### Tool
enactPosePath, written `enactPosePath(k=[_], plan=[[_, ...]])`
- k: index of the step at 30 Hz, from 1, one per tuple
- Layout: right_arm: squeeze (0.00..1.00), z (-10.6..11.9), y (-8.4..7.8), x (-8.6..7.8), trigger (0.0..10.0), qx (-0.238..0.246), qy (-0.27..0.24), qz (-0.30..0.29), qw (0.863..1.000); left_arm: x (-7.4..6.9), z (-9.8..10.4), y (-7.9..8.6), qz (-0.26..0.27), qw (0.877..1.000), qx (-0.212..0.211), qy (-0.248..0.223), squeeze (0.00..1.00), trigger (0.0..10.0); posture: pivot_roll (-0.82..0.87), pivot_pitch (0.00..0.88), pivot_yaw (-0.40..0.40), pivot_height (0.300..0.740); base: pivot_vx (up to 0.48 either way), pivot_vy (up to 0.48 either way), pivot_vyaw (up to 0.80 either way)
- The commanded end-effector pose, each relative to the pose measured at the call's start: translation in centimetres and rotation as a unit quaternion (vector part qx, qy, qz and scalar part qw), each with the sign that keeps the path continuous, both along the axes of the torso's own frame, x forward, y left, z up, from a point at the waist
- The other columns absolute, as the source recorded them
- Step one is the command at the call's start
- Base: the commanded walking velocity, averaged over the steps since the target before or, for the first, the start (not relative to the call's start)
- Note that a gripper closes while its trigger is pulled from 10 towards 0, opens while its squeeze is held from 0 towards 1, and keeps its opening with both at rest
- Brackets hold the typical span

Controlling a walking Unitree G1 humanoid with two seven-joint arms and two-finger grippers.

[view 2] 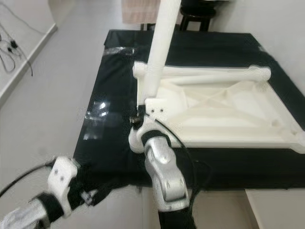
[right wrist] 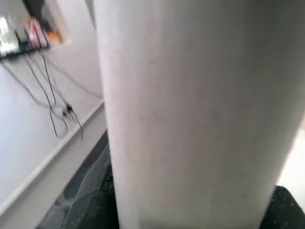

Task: Building children table

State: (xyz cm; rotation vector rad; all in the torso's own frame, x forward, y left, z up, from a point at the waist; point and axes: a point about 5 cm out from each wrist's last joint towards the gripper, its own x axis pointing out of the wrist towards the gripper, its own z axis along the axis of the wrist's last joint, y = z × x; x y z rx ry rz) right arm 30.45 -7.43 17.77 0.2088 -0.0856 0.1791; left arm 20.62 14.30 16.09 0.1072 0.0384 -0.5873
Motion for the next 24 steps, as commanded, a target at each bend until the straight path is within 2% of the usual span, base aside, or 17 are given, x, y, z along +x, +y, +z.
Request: enactPosePath(k=[1, 7, 9, 10, 11, 12, 13, 16, 17, 18, 19, 20, 22, 24], plan=[[0.00, -5.0, -0.1, 0.0, 10.0, 0.023, 0.121, -0.048, 0.991, 0.4, 0.1, 0.9, 0.017, 1.000, 0.011, -0.006, 0.00, 10.0, 0.09, 0.097, 0.011, 0.740, 0.000, 0.000, 0.00], [0.00, -4.4, 0.5, -0.6, 10.0, -0.005, 0.124, -0.050, 0.991, 1.6, 1.5, 1.7, 0.025, 0.998, 0.027, -0.041, 0.00, 10.0, 0.10, 0.073, 0.025, 0.740, 0.000, 0.000, 0.00], [0.00, -4.0, 0.9, -0.5, 10.0, -0.022, 0.108, -0.034, 0.993, 2.0, 2.0, 1.7, 0.024, 0.998, 0.027, -0.051, 0.00, 10.0, 0.10, 0.066, 0.032, 0.740, 0.000, 0.000, 0.00], [0.00, -3.6, 1.3, -0.2, 10.0, -0.044, 0.082, -0.010, 0.996, 2.4, 2.6, 1.7, 0.020, 0.998, 0.026, -0.062, 0.00, 10.0, 0.10, 0.057, 0.035, 0.740, 0.000, 0.000, 0.00], [0.00, -3.6, 1.3, -0.2, 10.0, -0.044, 0.082, -0.010, 0.996, 2.4, 2.6, 1.7, 0.020, 0.998, 0.026, -0.062, 0.00, 10.0, 0.10, 0.057, 0.035, 0.740, 0.000, 0.000, 0.00], [0.00, -2.9, 1.5, 0.2, 10.0, -0.054, 0.054, 0.014, 0.997, 2.9, 3.4, 1.6, 0.016, 0.997, 0.017, -0.072, 0.00, 10.0, 0.09, 0.044, 0.036, 0.740, 0.000, 0.000, 0.00], [0.00, -2.3, 1.5, 0.7, 10.0, -0.055, 0.026, 0.035, 0.998, 3.4, 3.9, 1.4, 0.011, 0.997, 0.007, -0.079, 0.00, 10.0, 0.09, 0.037, 0.034, 0.740, 0.000, 0.000, 0.00], [0.00, -1.6, 1.3, 1.1, 10.0, -0.047, 0.001, 0.052, 0.998, 3.6, 4.2, 1.2, 0.006, 0.997, -0.002, -0.083, 0.00, 10.0, 0.09, 0.034, 0.034, 0.740, 0.000, 0.000, 0.00], [0.00, -0.5, 1.2, 1.4, 10.0, -0.037, -0.032, 0.082, 0.995, 3.8, 4.3, 0.8, -0.004, 0.996, -0.010, -0.084, 0.00, 10.0, 0.08, 0.019, 0.034, 0.740, 0.000, 0.000, 0.00], [0.00, 1.5, 1.0, 1.7, 10.0, -0.057, -0.092, 0.143, 0.984, 4.0, 4.4, 0.0, -0.018, 0.996, -0.024, -0.085, 0.00, 10.0, 0.07, 0.006, 0.032, 0.740, 0.000, 0.000, 0.00], [0.00, 1.5, 1.0, 1.7, 10.0, -0.057, -0.092, 0.143, 0.984, 4.0, 4.4, 0.0, -0.018, 0.996, -0.024, -0.085, 0.00, 10.0, 0.07, 0.006, 0.032, 0.740, 0.000, 0.000, 0.00], [0.00, 2.5, 0.9, 1.7, 10.0, -0.097, -0.127, 0.183, 0.970, 4.1, 4.6, -0.5, -0.025, 0.995, -0.037, -0.087, 0.00, 10.0, 0.07, 0.000, 0.026, 0.740, 0.000, 0.000, 0.00], [0.00, 3.6, 0.4, 1.9, 10.0, -0.146, -0.154, 0.210, 0.954, 4.4, 5.3, -1.1, -0.033, 0.993, -0.055, -0.100, 0.00, 10.0, 0.06, 0.000, 0.022, 0.740, 0.000, 0.000, 0.00], [0.00, 4.0, 0.1, 2.0, 10.0, -0.161, -0.161, 0.215, 0.950, 4.5, 5.7, -1.2, -0.036, 0.992, -0.062, -0.106, 0.00, 10.0, 0.06, 0.000, 0.022, 0.740, 0.000, 0.000, 0.00]])
